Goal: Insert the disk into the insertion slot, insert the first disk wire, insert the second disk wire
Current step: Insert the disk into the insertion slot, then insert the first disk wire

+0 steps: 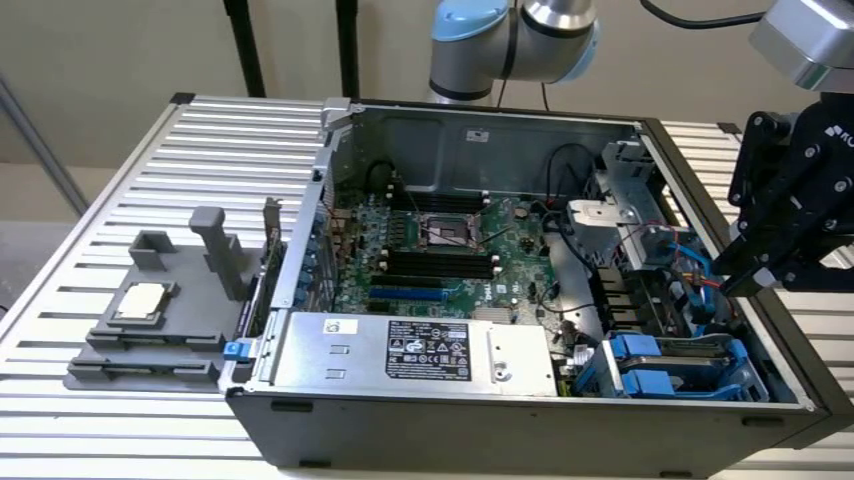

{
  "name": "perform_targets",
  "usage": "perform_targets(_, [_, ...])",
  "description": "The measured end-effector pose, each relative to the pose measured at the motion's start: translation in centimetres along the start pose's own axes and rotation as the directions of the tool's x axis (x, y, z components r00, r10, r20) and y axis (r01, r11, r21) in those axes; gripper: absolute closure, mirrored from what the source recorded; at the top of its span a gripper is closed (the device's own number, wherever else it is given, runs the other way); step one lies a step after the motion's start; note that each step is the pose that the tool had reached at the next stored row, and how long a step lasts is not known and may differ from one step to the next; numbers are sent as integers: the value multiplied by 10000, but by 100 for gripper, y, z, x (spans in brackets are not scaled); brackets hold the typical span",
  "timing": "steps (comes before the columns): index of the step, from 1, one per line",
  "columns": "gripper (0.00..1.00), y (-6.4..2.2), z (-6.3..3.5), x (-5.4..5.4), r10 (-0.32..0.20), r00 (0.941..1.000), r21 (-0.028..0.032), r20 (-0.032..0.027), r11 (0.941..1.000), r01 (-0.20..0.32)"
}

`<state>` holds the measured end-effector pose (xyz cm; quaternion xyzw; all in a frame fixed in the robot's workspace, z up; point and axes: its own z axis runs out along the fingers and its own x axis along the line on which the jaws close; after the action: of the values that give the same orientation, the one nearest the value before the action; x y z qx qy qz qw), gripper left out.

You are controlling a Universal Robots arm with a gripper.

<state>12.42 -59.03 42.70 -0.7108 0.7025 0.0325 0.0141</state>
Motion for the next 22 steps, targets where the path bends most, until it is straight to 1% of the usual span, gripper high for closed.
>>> perform_targets(17, [75, -8, -1, 0, -2, 10000, -1, -2, 10000, 2])
perform_targets(18, [75, -23, 1, 0, -1, 10000, -9, -6, 10000, 1])
perform_targets(20, [75, -97, 15, -2, 4, 10000, -81, -14, 10000, -4])
perform_targets(22, [75, -164, 42, -10, 6, 10000, -100, -25, 9999, -7])
